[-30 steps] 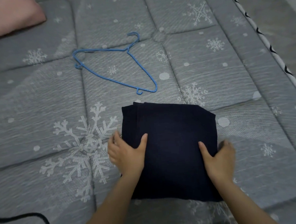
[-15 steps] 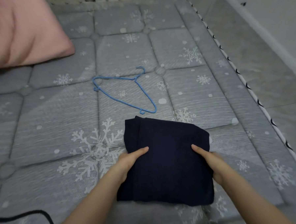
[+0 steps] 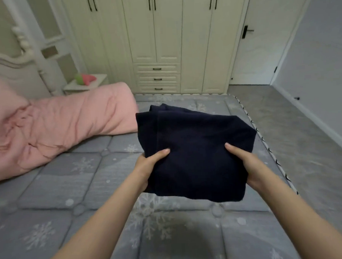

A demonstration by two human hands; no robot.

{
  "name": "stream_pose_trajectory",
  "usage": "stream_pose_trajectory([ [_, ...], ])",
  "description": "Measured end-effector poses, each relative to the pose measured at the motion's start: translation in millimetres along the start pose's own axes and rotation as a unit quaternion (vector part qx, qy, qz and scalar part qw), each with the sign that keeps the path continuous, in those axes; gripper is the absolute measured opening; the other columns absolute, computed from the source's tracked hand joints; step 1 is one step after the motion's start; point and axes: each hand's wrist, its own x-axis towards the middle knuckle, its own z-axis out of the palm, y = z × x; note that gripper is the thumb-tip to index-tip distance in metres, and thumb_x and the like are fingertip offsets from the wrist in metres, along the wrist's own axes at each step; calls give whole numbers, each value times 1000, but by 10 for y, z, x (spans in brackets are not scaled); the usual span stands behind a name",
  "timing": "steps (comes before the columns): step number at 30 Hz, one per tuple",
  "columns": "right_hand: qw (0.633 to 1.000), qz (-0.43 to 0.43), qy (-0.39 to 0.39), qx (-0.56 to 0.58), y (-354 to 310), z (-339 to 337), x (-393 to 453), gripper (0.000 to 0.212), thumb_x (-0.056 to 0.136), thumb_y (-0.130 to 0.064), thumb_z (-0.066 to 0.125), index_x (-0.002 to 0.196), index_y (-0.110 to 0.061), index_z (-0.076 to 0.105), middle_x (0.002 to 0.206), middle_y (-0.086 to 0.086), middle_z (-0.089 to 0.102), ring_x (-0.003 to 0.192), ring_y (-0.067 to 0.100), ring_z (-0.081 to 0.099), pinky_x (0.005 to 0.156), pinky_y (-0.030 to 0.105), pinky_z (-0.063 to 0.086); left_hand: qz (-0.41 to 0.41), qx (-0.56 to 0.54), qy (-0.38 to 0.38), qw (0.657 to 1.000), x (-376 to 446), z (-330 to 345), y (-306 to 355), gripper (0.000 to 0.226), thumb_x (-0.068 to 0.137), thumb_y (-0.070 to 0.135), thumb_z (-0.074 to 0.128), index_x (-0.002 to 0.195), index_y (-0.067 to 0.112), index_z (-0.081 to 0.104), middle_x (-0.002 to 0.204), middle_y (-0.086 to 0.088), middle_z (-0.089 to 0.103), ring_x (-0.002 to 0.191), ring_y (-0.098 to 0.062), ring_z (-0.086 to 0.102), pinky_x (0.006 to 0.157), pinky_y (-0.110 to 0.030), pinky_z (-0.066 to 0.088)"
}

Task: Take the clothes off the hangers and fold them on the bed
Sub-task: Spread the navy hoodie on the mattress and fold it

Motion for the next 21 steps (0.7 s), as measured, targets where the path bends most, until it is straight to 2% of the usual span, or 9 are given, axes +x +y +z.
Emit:
stream_pose_trajectory([
  [2, 998, -56, -14, -17, -328, 133, -338, 48, 70, -31, 77, 113, -16, 64, 106, 4, 71, 96, 24, 67, 74, 36, 52, 45, -9, 11, 999, -429, -53, 287, 67, 50, 37, 85, 110, 16, 63, 107, -5, 71, 96, -21, 68, 79, -33, 53],
  [5, 990, -130, -36, -32, -679, 330, -747, 30, 78, -29, 73, 104, -23, 62, 103, 0, 68, 94, 21, 64, 77, 37, 49, 111, 2, 36, 993, -1008, -133, 630, 63, 46, 40, 88, 101, 22, 62, 108, -1, 68, 99, -20, 65, 88, -34, 51],
  [8, 976, -189, -98, -37, -974, 524, -1386, 19, 82, -28, 70, 99, -28, 59, 100, -4, 65, 92, 17, 62, 79, 38, 48, 183, -2, 92, 979, -1856, -234, 875, 70, 43, 47, 85, 104, 25, 59, 110, 3, 67, 101, -17, 64, 88, -31, 49],
  [12, 951, -250, -172, -51, -1135, 840, -2080, 13, 85, -30, 67, 95, -30, 58, 95, -10, 63, 86, 10, 60, 79, 36, 46, 261, -3, 176, 949, -2859, -456, 1056, 47, 54, 37, 83, 93, 27, 58, 99, 9, 66, 95, -10, 62, 83, -28, 47],
  [14, 939, -273, -199, -60, -1169, 1027, -2401, 12, 86, -30, 66, 89, -33, 55, 90, -13, 61, 81, 5, 58, 75, 32, 44, 289, 7, 212, 934, -3325, -616, 1113, 51, 56, 36, 87, 95, 26, 58, 101, 9, 65, 95, -9, 61, 84, -28, 47],
  [16, 927, -286, -234, -68, -1184, 1271, -2765, 13, 85, -32, 67, 89, -35, 56, 91, -12, 62, 83, 7, 60, 75, 32, 46, 312, 14, 255, 915, -3849, -837, 1134, 64, 51, 46, 86, 105, 24, 58, 106, 9, 65, 99, -11, 62, 87, -29, 48],
  [18, 915, -292, -269, -71, -1179, 1525, -3109, 15, 79, -40, 71, 88, -37, 60, 95, -8, 66, 88, 13, 63, 77, 36, 51, 327, 15, 287, 900, -4374, -1043, 1145, 77, 53, 58, 81, 116, 20, 56, 111, 5, 64, 100, -12, 62, 85, -28, 49],
  [19, 910, -291, -286, -74, -1160, 1666, -3286, 18, 77, -44, 72, 89, -36, 61, 96, -7, 67, 89, 15, 64, 77, 37, 52, 335, 13, 296, 894, -4650, -1151, 1143, 74, 60, 63, 74, 117, 20, 55, 113, 4, 63, 100, -12, 62, 83, -26, 49],
  [21, 896, -291, -329, -65, -1116, 1940, -3652, 20, 81, -39, 70, 95, -31, 59, 94, -9, 65, 86, 12, 61, 70, 28, 50, 340, 9, 304, 890, -5164, -1331, 1123, 65, 70, 73, 50, 113, 26, 56, 112, 6, 63, 102, -11, 61, 83, -25, 47],
])
